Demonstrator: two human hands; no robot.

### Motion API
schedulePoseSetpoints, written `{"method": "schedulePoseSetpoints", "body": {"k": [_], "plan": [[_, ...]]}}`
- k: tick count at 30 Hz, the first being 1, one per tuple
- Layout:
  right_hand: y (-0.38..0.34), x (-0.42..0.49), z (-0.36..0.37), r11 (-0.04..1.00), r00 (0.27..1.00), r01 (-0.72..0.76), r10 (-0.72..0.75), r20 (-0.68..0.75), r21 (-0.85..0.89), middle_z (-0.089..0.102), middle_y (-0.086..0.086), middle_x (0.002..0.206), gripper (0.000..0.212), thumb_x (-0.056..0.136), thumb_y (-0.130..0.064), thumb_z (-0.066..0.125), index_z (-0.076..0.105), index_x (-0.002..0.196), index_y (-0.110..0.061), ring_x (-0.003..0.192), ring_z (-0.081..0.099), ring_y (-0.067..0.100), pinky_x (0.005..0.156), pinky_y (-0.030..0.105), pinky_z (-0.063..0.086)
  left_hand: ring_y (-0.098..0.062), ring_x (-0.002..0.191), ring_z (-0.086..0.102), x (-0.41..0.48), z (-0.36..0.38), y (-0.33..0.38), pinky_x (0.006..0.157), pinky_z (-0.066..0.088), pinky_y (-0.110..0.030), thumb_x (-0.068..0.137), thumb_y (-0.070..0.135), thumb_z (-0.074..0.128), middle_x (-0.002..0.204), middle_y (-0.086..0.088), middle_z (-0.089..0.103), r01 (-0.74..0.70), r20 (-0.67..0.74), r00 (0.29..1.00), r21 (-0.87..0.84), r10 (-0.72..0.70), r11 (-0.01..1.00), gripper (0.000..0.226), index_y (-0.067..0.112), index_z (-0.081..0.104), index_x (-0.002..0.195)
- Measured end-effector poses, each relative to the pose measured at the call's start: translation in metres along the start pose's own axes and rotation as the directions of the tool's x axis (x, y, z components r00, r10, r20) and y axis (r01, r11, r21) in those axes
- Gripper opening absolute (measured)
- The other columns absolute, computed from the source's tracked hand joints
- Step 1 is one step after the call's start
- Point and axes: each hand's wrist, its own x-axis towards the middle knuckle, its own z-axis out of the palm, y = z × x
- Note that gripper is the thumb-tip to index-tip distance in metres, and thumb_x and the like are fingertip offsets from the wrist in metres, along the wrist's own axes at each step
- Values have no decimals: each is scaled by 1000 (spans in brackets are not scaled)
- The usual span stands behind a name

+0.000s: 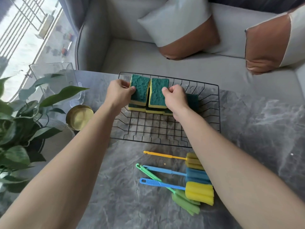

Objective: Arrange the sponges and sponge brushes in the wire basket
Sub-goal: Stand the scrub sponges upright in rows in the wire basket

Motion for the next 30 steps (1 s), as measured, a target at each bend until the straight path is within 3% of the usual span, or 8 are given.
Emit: {"method": "schedulePoseSetpoints", "body": {"k": [4, 7, 10, 13, 19, 23, 25, 30], "plan": [[2, 5, 10, 1000, 1000, -1, 1, 8, -29, 41, -1, 70, 30, 98, -35, 54, 43, 78, -16, 66, 43, 20, 75, 33, 48, -32, 92, 74, 2, 0, -6, 82, 62, -50, 92, 21, 70, 96, -17, 75, -3, -15, 1000, 49, 4, 999, 15, 10, 66, 83], [8, 5, 14, 999, 1000, -6, 7, 21, -32, 37, -2, 67, 33, 99, -34, 53, 39, 73, -18, 60, 38, 18, 70, 32, 44, -41, 89, 72, 5, -1, -10, 82, 60, -54, 92, 21, 68, 94, -25, 75, -20, -23, 999, 130, 23, 991, 28, -6, 70, 89], [11, 4, 17, 999, 1000, 0, 0, 15, -32, 37, -2, 65, 34, 99, -33, 54, 39, 72, -18, 58, 36, 18, 69, 31, 44, -36, 87, 70, 2, 1, -13, 83, 59, -38, 92, 22, 66, 90, -17, 75, -67, -65, 994, 246, 85, 967, 24, 0, 73, 92], [10, 3, 19, 999, 1000, 6, -7, -15, -36, 41, -3, 66, 31, 99, -34, 54, 44, 75, -16, 60, 40, 17, 70, 32, 46, -31, 100, 69, -5, 4, -17, 83, 50, -29, 94, 22, 64, 106, -12, 76, -106, -123, 980, 335, 155, 936, 23, 11, 72, 113], [10, -2, 15, 997, 996, 75, -76, -48, -24, 62, -3, 89, 21, 98, -33, 58, 61, 103, -13, 87, 61, 18, 82, 37, 53, -37, 104, 53, -19, 5, -36, 86, 44, -43, 96, 21, 52, 115, -17, 66, -315, -85, 898, 560, 432, 766, 29, 12, 66, 120], [13, -15, 3, 981, 979, 182, -187, -85, -62, 60, -12, 88, 20, 98, -25, 58, 61, 113, -12, 81, 58, 5, 73, 22, 47, -34, 117, 48, -33, 2, -39, 99, 42, -42, 98, 29, 49, 126, -15, 61, -338, -95, 891, 516, 445, 787, 39, 13, 61, 132], [18, -29, -8, 971, 967, 229, -236, -98, -75, 62, -8, 92, 22, 98, -22, 57, 61, 115, -10, 81, 60, 8, 70, 18, 46, -32, 120, 49, -51, 0, -39, 102, 42, -40, 97, 28, 49, 128, -15, 59, -375, -100, 878, 467, 469, 801, 42, 12, 58, 135], [52, -86, -44, 920, 919, 374, -384, -85, -118, 67, 6, 93, 17, 94, -18, 59, 65, 104, -6, 81, 61, 16, 77, 33, 53, -34, 109, 54, -127, 7, -56, 96, 42, -39, 94, 20, 53, 115, -17, 61, -483, -74, 828, 412, 556, 773, 31, 7, 63, 120]]}}
